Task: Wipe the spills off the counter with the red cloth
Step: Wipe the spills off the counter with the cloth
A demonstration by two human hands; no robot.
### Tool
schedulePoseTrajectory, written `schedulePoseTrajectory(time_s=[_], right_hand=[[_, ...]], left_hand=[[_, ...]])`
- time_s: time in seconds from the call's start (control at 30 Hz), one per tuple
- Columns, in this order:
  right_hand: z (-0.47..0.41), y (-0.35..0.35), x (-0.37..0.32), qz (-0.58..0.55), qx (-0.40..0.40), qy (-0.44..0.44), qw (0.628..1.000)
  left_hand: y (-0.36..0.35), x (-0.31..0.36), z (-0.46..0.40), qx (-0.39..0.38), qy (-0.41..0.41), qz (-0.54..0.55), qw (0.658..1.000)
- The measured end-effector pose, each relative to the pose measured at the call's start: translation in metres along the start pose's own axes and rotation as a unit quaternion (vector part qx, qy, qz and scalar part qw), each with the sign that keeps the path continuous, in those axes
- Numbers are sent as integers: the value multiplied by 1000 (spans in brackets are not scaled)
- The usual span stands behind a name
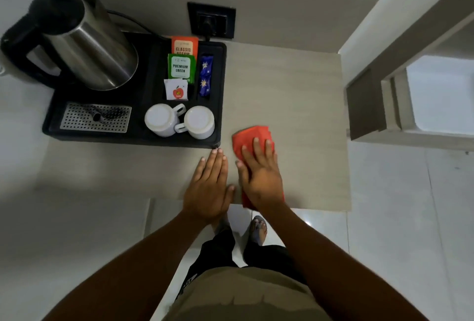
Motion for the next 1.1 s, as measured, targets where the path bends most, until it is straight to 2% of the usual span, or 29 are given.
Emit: schedulePoseTrajectory(time_s=[0.1, 0.27, 0.37, 0.43, 0.5, 0.57, 0.6, 0.67, 0.8, 0.9, 1.1], right_hand=[[24, 20, 30, 18, -12, 38, 999], [-28, 68, 117, 66, 55, -144, 986], [-61, 55, 106, 54, 72, -194, 977], [-56, 34, 67, 40, 54, -133, 989], [-28, 19, 31, 36, 16, -24, 999], [-1, 21, 24, 32, -20, 62, 997], [4, 27, 36, 37, -28, 82, 996], [0, 47, 75, 49, -26, 51, 997], [-34, 88, 154, 39, -18, -86, 995], [-66, 113, 182, 14, 11, -116, 993], [-130, 215, 251, -21, 159, -130, 978]], left_hand=[[-4, -1, 2, -6, -6, 1, 1000], [-5, -1, 1, -34, -1, -3, 999], [-4, 0, 1, -45, 4, -11, 999], [-3, 1, 0, -42, 8, -5, 999], [-3, 3, -3, -32, 10, 3, 999], [-5, 6, -5, -29, 7, 7, 1000], [-6, 9, -9, -28, 4, 9, 1000], [-10, 20, -22, -32, -1, 17, 999], [-22, 69, -68, -49, -25, 45, 997], [-31, 127, -123, -52, -47, 58, 996], [-35, 260, -249, -18, -141, 66, 988]])
Point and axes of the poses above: each hand's wrist, its own z-axis away from the middle knuckle, its own y-axis out of the back of the hand, x = y × z, the point moved 7 cm from there along -z, towards the middle knuckle, and after that the axes turned 15 degrees about x, right-handed, at the moved point
